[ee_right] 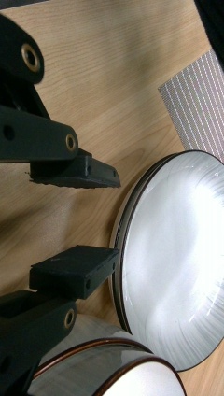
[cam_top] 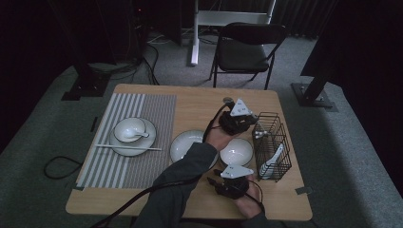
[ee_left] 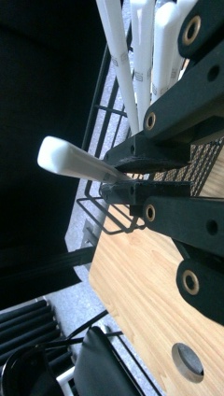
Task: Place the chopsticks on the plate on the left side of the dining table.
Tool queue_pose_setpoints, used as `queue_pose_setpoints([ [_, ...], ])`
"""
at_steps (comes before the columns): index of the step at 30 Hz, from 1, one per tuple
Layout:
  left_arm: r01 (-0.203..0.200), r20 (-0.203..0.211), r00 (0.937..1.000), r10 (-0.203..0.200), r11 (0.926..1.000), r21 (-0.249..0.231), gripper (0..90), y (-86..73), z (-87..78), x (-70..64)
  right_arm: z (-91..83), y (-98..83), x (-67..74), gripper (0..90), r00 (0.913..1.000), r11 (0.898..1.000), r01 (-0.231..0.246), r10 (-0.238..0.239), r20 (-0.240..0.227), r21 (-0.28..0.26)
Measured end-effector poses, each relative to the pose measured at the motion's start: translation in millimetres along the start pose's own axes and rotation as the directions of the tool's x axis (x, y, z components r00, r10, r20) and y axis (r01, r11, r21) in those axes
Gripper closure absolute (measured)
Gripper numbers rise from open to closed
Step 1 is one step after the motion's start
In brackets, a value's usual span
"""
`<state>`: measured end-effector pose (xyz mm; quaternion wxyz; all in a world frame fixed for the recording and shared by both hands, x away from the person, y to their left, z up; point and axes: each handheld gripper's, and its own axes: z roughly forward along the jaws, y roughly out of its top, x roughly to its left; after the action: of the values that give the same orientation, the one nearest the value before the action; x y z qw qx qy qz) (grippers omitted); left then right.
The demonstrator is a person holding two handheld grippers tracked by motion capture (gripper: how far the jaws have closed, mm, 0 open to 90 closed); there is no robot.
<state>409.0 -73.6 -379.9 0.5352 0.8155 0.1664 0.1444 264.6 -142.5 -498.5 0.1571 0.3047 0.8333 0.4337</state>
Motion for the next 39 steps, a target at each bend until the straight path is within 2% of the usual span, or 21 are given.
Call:
queue_pose_setpoints([
  [9, -0.001, -0.007, 1.0000, 0.000, 0.9996, -0.027, 84.7, 2.2, -11.4, 1.6, -0.4, 0.1, -0.2, 58.8, 1.0000, 1.000, 0.000, 0.000, 0.001, -0.002],
  [11, -0.008, 0.000, 1.0000, 0.008, 0.9990, -0.044, 84.7, 2.5, -20.3, 3.6, -0.4, 0.1, -0.3, 58.8, 1.0000, 1.000, -0.005, 0.005, -0.002, -0.002],
  [16, 0.003, 0.008, 1.0000, -0.003, 0.9971, -0.075, 84.8, 3.8, -37.6, 8.6, -0.5, 0.3, -1.3, 58.8, 0.9999, 1.000, -0.012, 0.012, -0.007, -0.006],
  [24, -0.031, 0.006, 0.9995, 0.031, 0.9937, -0.108, 84.8, 11.0, -62.8, 9.1, 2.5, 0.9, 1.8, 58.8, 0.9999, 1.000, -0.006, 0.006, -0.015, -0.002],
  [34, -0.046, -0.002, 0.9989, 0.046, 0.9915, -0.121, 84.9, 15.1, -81.4, 11.3, 0.0, 1.6, 0.3, 58.8, 1.0000, 1.000, -0.007, 0.007, -0.007, -0.005],
  [39, -0.034, 0.001, 0.9994, 0.035, 0.9899, -0.138, 84.9, 15.1, -89.7, 13.8, -0.4, 2.0, 0.3, 58.8, 1.0000, 1.000, -0.006, 0.006, -0.006, -0.006],
])
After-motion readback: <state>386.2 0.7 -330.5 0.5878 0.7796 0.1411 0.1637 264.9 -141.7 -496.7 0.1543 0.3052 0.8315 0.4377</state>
